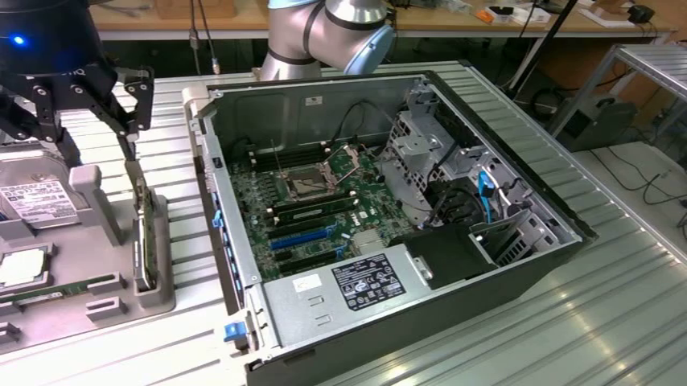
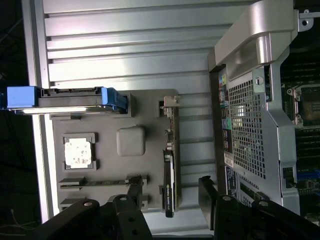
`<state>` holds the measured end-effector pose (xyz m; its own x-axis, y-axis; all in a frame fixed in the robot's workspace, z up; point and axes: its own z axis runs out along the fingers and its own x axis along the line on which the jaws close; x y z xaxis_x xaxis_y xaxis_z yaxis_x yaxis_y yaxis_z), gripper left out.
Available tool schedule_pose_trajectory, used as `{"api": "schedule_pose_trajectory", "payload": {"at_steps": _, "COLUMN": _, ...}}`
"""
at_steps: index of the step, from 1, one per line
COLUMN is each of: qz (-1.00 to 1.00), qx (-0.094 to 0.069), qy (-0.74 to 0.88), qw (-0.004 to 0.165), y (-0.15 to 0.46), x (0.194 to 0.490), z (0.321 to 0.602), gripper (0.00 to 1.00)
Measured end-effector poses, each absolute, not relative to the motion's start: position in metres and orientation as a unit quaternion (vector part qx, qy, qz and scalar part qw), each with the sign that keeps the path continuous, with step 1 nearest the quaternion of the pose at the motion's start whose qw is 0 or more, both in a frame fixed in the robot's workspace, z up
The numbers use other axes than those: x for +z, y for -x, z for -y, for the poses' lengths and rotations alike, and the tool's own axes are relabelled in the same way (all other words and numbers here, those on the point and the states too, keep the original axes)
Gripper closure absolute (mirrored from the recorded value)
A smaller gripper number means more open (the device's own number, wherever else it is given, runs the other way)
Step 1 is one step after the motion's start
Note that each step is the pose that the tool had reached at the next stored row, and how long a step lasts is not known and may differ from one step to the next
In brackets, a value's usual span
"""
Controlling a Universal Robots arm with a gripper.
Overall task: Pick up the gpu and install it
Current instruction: 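Pick up the gpu and move the gpu toward the slot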
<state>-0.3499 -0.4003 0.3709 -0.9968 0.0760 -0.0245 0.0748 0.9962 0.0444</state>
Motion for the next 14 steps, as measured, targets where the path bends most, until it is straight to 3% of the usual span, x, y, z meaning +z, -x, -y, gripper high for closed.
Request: {"api": "schedule_pose_trajectory", "payload": {"at_steps": 14, "qz": -0.999, "qx": 0.022, "qy": -0.038, "qw": 0.013, "y": 0.3477, "x": 0.3614, "z": 0.4003, "gripper": 0.43}}
